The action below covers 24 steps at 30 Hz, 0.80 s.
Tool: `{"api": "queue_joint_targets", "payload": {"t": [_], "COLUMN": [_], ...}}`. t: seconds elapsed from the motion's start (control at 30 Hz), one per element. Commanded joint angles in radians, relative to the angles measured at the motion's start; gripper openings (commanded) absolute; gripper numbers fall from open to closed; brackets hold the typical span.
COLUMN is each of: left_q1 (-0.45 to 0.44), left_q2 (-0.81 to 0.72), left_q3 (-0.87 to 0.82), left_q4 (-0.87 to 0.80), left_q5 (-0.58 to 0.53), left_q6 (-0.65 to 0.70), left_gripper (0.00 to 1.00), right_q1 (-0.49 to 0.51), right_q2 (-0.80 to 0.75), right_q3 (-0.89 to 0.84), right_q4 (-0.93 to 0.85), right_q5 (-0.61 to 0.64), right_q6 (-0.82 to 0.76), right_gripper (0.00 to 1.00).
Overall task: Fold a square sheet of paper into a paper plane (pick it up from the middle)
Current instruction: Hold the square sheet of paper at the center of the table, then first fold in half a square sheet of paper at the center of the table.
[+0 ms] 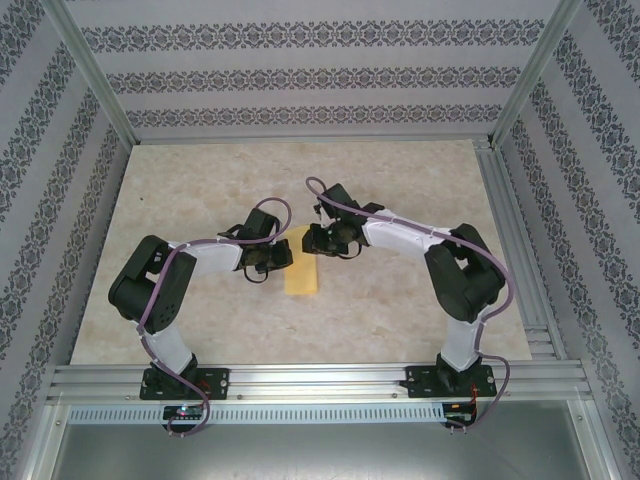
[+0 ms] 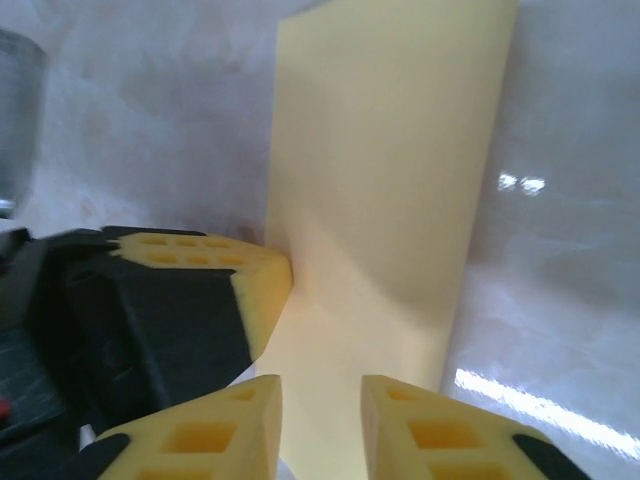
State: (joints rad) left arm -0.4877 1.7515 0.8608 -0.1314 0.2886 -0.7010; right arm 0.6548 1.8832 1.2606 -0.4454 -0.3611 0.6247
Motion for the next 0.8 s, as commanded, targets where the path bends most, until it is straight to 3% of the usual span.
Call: {"api": "queue_joint_targets", "payload": {"t": [0.0, 0.13, 0.5, 0.77], "left_q1": [-0.013, -0.012, -0.012, -0.012], "left_q2": [0.048, 0.057, 0.070, 0.079], "left_q3": [-0.020, -0.016, -0.015, -0.019], "left_q4": [-0.090, -0.099, -0.123, -0.116], "left_q5": [-0.065, -0.067, -0.092, -0.084], "left_q6": [0.016, 0.016, 0.019, 0.016], "left_gripper": [0.07, 0.07, 0.06, 0.06], "right_q1": [0.005, -0.003, -0.040, -0.024], "right_q2": [0.054, 0.087, 0.157, 0.018], "right_q3": [0.020, 0.012, -0.051, -0.073], "right_q4": [0.043, 0.068, 0.024, 0.097], "right_q5": [-0.063, -0.088, 0.011, -0.095], "right_q6": [-0.010, -0.016, -0.033, -0.018], "right_gripper": [0.24, 0.19, 0.13, 0.14]}}
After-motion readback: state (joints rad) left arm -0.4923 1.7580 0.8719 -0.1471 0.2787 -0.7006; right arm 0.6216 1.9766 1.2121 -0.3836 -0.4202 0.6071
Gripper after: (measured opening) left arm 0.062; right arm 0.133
